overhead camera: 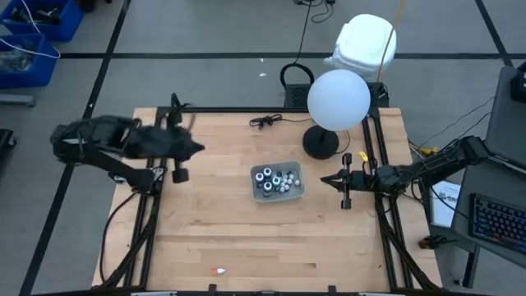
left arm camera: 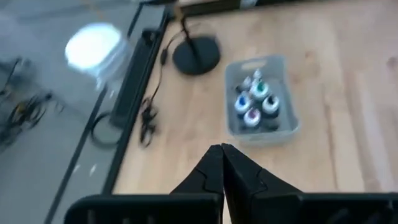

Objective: Pick & Place food coloring
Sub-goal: Put the small yellow food coloring bottle into the gray bin

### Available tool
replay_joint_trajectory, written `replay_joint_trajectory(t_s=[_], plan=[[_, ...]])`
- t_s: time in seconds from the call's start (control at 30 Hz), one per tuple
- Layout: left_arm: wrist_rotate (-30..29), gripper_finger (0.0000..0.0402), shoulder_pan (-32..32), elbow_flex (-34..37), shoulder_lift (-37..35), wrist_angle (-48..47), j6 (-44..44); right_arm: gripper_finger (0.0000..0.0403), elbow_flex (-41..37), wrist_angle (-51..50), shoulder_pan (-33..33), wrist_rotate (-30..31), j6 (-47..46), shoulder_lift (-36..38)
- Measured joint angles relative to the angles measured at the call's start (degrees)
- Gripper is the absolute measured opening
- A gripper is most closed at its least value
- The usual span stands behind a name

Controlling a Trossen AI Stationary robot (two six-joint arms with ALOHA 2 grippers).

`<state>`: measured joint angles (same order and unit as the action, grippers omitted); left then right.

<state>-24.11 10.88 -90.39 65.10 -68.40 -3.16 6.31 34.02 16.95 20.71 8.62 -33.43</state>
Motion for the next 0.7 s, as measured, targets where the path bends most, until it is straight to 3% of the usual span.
replay_joint_trajectory(t_s=[0.1, 0.2, 0.3, 0.37, 0.53, 0.7], plan=[[0.75, 0.0004, 1.95, 16.83, -11.29, 14.84, 1.88, 0.0000, 0.00, 0.00, 0.00, 0.00, 0.00, 0.00], [6.23, 0.0003, 2.39, 33.79, -21.04, 33.86, 6.06, 0.0000, 0.00, 0.00, 0.00, -0.02, 0.02, 0.00], [12.17, 0.0003, 2.27, 48.51, -26.47, 51.81, 9.69, 0.0000, 0.00, -0.02, 0.00, -0.02, 0.00, 0.00], [16.44, 0.0003, 2.69, 56.22, -28.21, 58.90, 13.18, 0.0000, 0.00, -0.07, 0.00, -0.02, -0.22, 0.00], [24.72, 0.0002, 3.40, 69.65, -31.53, 71.03, 22.75, 0.0000, 0.00, -0.17, 0.00, -0.04, -0.40, 0.00], [33.13, 0.0002, -3.33, 76.37, -33.83, 81.12, 26.43, 0.0000, 0.00, 0.02, -0.04, -0.04, -0.40, 0.00]])
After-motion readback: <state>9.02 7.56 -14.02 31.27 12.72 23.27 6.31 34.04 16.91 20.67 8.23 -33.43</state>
